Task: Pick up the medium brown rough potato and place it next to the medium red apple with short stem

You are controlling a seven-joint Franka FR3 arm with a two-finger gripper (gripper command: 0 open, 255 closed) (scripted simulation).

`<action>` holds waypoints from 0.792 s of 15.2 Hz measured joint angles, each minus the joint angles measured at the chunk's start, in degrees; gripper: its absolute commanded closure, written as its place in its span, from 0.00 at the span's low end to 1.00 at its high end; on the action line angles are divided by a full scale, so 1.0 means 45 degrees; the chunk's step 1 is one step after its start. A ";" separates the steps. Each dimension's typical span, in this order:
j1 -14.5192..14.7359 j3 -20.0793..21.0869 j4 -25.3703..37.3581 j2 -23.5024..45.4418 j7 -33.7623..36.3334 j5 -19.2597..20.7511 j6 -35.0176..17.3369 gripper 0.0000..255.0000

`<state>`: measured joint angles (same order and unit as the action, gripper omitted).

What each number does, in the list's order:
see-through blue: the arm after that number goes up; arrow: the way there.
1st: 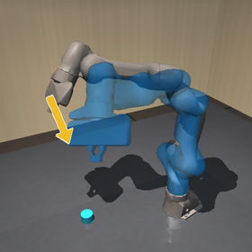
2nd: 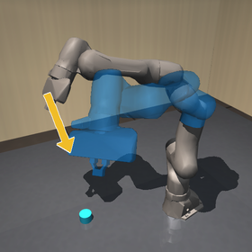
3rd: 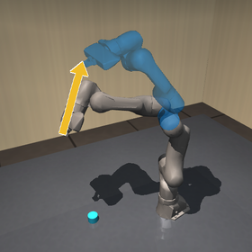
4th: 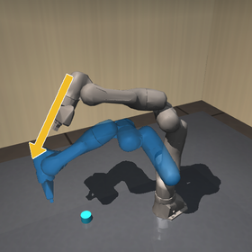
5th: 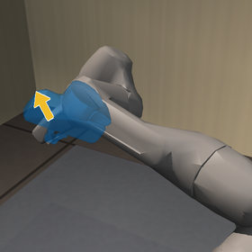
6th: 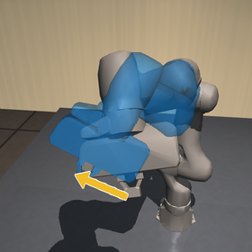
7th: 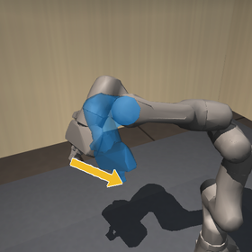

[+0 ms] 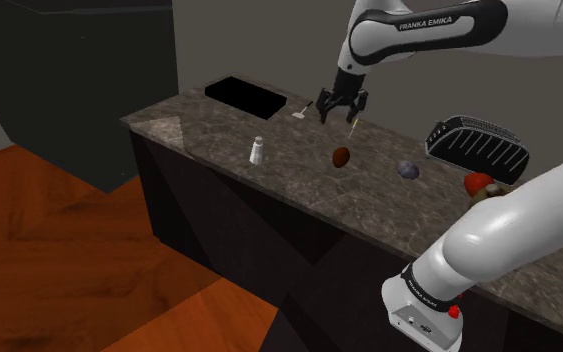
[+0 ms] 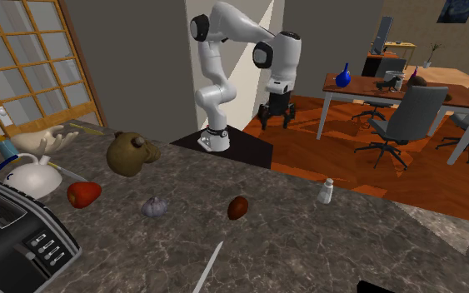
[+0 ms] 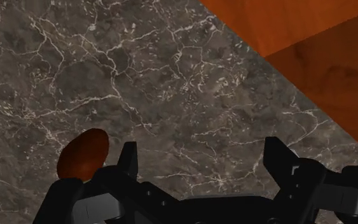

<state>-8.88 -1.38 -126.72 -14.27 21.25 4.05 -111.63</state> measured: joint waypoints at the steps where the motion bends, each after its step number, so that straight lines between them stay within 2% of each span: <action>1: -0.0141 -0.0077 0.0157 0.0500 0.0238 0.0111 -0.0216 0.00; 12: -0.1087 -0.0847 0.2674 0.5195 0.3296 0.0854 -0.0845 0.00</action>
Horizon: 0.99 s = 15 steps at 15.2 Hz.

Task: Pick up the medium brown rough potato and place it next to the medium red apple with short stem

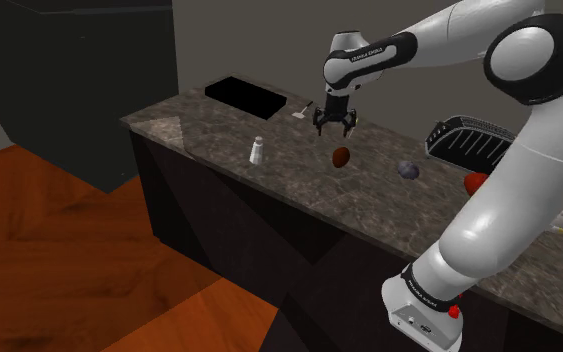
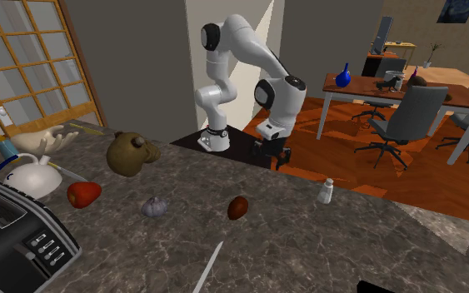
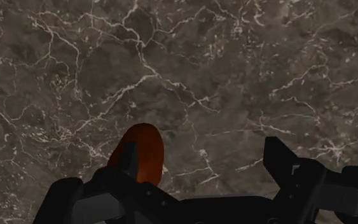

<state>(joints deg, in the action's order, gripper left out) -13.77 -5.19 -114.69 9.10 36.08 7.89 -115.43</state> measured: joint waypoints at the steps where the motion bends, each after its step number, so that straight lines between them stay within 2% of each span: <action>1: -0.0098 -0.0118 0.0219 0.0442 0.0215 0.0027 -0.0090 0.00; 10: -0.0896 -0.1124 0.2513 0.3858 0.2094 -0.0073 0.0046 0.00; 15: -0.1032 -0.1238 0.2487 0.4450 0.2334 -0.0112 -0.0425 0.00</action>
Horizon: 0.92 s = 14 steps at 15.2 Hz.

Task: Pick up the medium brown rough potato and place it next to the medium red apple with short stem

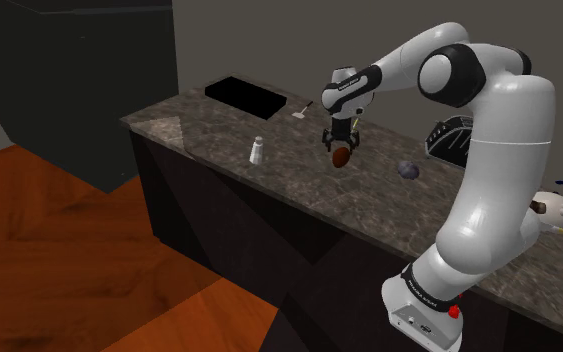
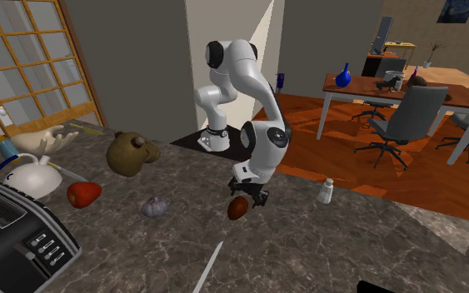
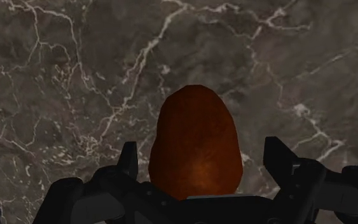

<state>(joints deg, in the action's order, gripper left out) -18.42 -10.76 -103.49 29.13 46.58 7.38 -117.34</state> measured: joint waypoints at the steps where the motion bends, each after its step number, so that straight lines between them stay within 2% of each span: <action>1: -0.0038 -0.0014 -0.0092 0.0068 -0.0021 0.0004 -0.0163 0.00; 5: -0.0091 -0.0027 -0.0383 0.0250 -0.0009 0.0013 -0.0638 0.00; 10: -0.0092 -0.0027 -0.0431 0.0263 0.0000 0.0015 -0.0704 0.00; 11: -0.0092 -0.0027 -0.0431 0.0263 0.0000 0.0015 -0.0704 1.00; 14: -0.0090 -0.0026 -0.0429 0.0254 -0.0001 0.0015 -0.0700 1.00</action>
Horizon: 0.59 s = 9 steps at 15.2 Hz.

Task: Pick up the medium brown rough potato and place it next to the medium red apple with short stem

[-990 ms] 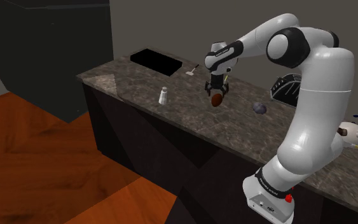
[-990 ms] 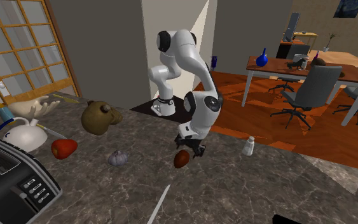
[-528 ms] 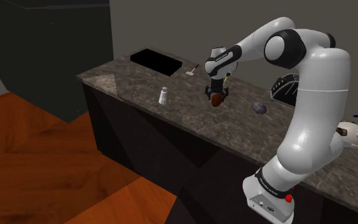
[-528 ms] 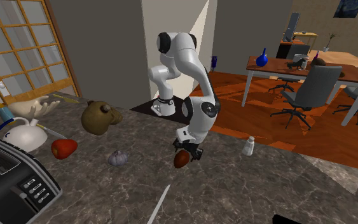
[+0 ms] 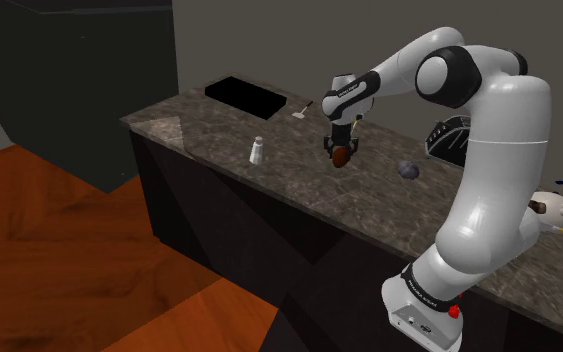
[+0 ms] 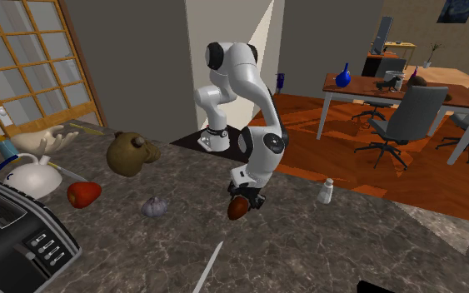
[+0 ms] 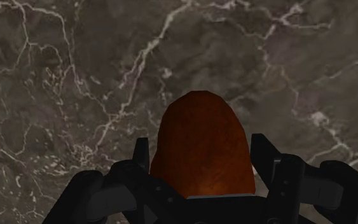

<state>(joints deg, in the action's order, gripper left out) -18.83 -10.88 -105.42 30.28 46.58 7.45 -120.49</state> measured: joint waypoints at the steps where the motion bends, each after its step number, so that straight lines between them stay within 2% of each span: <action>1: 0.0001 0.0001 -0.0002 -0.0002 0.0000 0.0000 0.0000 1.00; 9: 0.0002 -0.0013 0.0018 -0.0118 -0.0027 0.0012 0.0138 1.00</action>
<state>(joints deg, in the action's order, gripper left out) -18.82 -10.94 -105.35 29.74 46.46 7.50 -119.87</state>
